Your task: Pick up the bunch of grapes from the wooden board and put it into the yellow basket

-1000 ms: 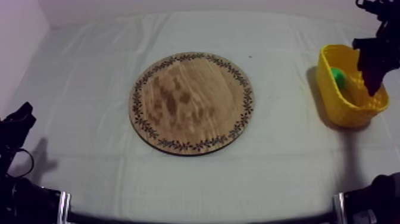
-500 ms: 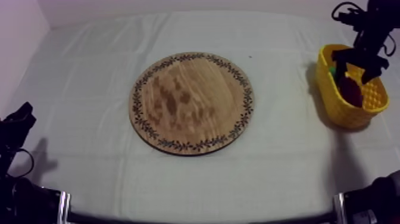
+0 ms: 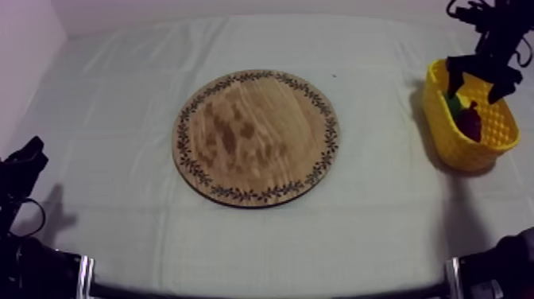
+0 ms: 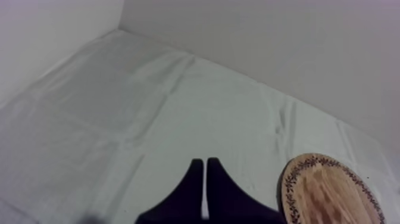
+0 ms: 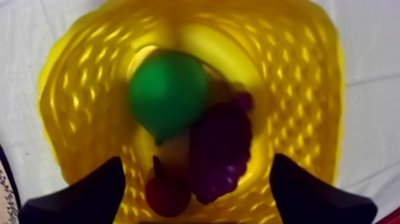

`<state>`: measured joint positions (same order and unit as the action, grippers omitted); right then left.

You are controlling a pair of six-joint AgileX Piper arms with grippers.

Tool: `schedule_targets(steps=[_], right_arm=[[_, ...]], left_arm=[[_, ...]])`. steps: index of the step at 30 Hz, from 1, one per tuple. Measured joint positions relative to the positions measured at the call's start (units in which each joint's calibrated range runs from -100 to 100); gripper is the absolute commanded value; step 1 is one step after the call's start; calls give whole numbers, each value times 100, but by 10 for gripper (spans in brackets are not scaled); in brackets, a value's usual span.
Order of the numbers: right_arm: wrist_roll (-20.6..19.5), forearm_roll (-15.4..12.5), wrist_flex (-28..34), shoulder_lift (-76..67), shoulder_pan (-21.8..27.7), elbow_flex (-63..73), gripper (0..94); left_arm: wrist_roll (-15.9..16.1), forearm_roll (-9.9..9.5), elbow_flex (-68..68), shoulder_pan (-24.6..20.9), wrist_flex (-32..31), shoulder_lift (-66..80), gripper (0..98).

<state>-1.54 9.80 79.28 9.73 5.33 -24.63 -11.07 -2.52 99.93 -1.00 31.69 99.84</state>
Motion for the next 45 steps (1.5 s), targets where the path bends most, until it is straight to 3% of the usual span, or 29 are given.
schedule_targets(steps=[8, 13, 19, 28, 40, 45], right_arm=[[64, -58, -78, -716, 28, -323, 431], [104, -71, -322, -1358, -16, -717, 355], [77, -29, -922, -2221, -50, -1376, 243], [260, -256, -2043, -3827, -163, -2650, 46], [717, -879, -3350, -6237, -160, -4631, 4], [860, -1269, -3882, -7182, -56, -5407, 3]], left_arm=[[0, 0, 0, 0, 0, 0, 0], [0, 0, 0, 0, 0, 0, 0], [0, 0, 0, 0, 0, 0, 0], [0, 0, 0, 0, 0, 0, 0], [0, 0, 0, 0, 0, 0, 0], [0, 0, 0, 0, 0, 0, 0]])
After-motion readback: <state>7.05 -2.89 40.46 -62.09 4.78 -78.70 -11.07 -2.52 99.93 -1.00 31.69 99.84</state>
